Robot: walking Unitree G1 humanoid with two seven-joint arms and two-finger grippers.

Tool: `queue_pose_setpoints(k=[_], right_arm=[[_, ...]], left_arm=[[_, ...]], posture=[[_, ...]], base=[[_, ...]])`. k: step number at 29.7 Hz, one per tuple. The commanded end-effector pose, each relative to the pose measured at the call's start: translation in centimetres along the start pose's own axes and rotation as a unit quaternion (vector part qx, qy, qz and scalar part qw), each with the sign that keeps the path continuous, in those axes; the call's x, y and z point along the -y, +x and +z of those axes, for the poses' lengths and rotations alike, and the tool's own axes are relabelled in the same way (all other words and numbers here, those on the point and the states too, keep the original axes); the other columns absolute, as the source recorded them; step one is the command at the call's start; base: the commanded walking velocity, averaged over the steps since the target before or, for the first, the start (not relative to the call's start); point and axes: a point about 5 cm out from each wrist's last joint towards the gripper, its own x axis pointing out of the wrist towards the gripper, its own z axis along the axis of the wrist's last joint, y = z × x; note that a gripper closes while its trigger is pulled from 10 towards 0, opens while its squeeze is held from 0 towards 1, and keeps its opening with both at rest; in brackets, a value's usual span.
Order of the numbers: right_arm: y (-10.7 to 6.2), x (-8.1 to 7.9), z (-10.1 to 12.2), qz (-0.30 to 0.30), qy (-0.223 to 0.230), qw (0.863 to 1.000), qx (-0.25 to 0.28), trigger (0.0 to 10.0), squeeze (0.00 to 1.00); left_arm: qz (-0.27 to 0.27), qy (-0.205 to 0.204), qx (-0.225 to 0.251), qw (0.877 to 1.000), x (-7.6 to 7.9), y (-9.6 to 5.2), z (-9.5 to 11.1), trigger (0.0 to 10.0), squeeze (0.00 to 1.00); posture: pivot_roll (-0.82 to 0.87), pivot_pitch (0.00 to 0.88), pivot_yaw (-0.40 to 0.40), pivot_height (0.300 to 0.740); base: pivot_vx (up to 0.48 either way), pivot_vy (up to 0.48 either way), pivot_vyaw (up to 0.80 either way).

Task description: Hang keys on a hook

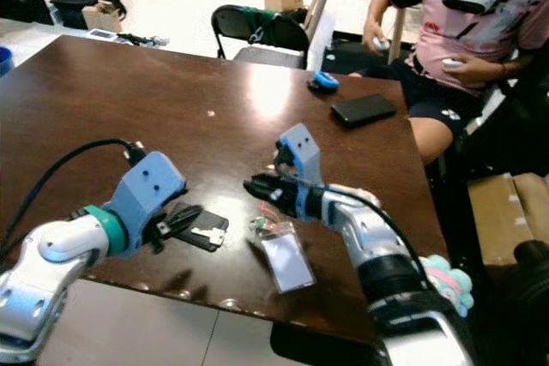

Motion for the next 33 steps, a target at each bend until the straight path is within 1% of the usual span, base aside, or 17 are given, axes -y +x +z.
queue_pose_setpoints(k=[1,2,3,5,7,10,13,14,15,17,22,26,27,29,30,32,33], right_arm=[[0.4,-0.7,-0.4,0.026,-0.007,1.000,-0.006,10.0,0.00],[0.5,-0.9,-0.4,0.035,-0.004,0.999,-0.006,10.0,0.00],[0.7,-1.8,-0.5,0.081,-0.006,0.997,-0.009,10.0,0.00],[0.7,-2.1,-0.5,0.096,-0.009,0.995,-0.010,10.0,0.00],[0.9,-2.1,-0.6,0.096,-0.017,0.995,-0.012,10.0,0.00],[1.7,-1.4,-1.1,0.042,0.000,0.999,-0.008,10.0,0.00],[1.8,-1.5,-1.9,0.035,-0.002,0.999,-0.016,10.0,0.00],[1.6,-2.1,-3.0,0.043,-0.075,0.995,-0.045,10.0,0.00],[1.6,-2.1,-3.0,0.043,-0.075,0.995,-0.045,10.0,0.00],[1.3,-2.6,-3.5,0.059,-0.114,0.990,-0.056,10.0,0.00],[0.3,-1.8,-3.2,0.019,-0.081,0.996,-0.040,10.0,0.00],[-0.6,-0.3,-4.1,-0.040,-0.038,0.997,-0.044,10.0,0.00],[-0.6,0.1,-4.1,-0.058,-0.022,0.997,-0.036,10.0,0.79],[-0.7,0.4,-4.1,-0.068,-0.012,0.997,-0.029,10.0,0.79],[-0.6,0.6,-3.8,-0.076,0.008,0.997,-0.014,10.0,1.00],[-0.6,0.6,-3.8,-0.076,0.008,0.997,-0.014,10.0,1.00],[-0.5,0.8,-3.6,-0.081,0.031,0.996,-0.004,10.0,1.00]], left_arm=[[0.017,-0.011,-0.024,1.000,-0.5,0.2,-0.7,10.0,0.00],[0.022,-0.010,-0.028,0.999,-0.6,0.3,-0.8,10.0,0.00],[0.025,-0.006,-0.029,0.999,-0.7,0.4,-0.8,10.0,0.00],[0.025,-0.005,-0.029,0.999,-0.8,0.4,-0.7,10.0,0.00],[0.026,-0.001,-0.028,0.999,-0.8,0.4,-0.6,10.0,0.00],[0.032,0.001,-0.027,0.999,-0.8,0.8,-0.5,10.0,0.00],[0.035,-0.002,-0.029,0.999,-0.6,1.0,-0.6,10.0,0.00],[0.036,-0.004,-0.030,0.999,-0.5,1.0,-0.6,10.0,0.00],[0.036,-0.004,-0.030,0.999,-0.5,1.0,-0.6,10.0,0.00],[0.036,-0.003,-0.031,0.999,-0.4,1.0,-0.5,10.0,0.00],[0.038,-0.005,-0.034,0.999,-0.5,1.1,-0.6,10.0,0.00],[0.036,-0.006,-0.036,0.999,-0.4,1.2,-0.8,10.0,0.00],[0.036,-0.006,-0.036,0.999,-0.4,1.3,-0.8,10.0,0.00],[0.037,-0.005,-0.036,0.999,-0.4,1.3,-0.8,10.0,0.00],[0.038,-0.006,-0.035,0.999,-0.5,1.3,-0.8,10.0,0.00],[0.038,-0.006,-0.035,0.999,-0.5,1.3,-0.8,10.0,0.00],[0.040,-0.006,-0.036,0.999,-0.5,1.3,-0.7,10.0,0.00]], posture=[[0.15,0.099,0.045,0.740],[0.15,0.099,0.045,0.740],[0.15,0.102,0.049,0.740],[0.15,0.102,0.049,0.740],[0.15,0.109,0.048,0.740],[0.16,0.118,0.047,0.740],[0.16,0.121,0.048,0.740],[0.16,0.128,0.050,0.740],[0.16,0.128,0.050,0.740],[0.16,0.130,0.052,0.740],[0.14,0.139,0.062,0.740],[0.14,0.141,0.067,0.740],[0.14,0.141,0.067,0.740],[0.14,0.141,0.067,0.740],[0.14,0.139,0.065,0.740],[0.14,0.139,0.065,0.740],[0.14,0.139,0.065,0.740]], base=[[0.000,0.000,0.00],[0.000,0.000,0.00],[0.000,0.000,0.00],[0.000,0.000,0.00],[0.000,0.000,0.00],[0.000,0.000,0.00],[0.000,0.000,0.00],[0.000,0.000,0.00],[0.000,0.000,0.00],[0.000,0.000,0.00],[0.000,0.000,0.00],[0.000,0.000,0.00],[0.000,0.000,0.00],[0.000,0.000,0.00],[0.000,0.000,0.00],[0.000,0.000,0.00],[0.000,0.000,0.00]])
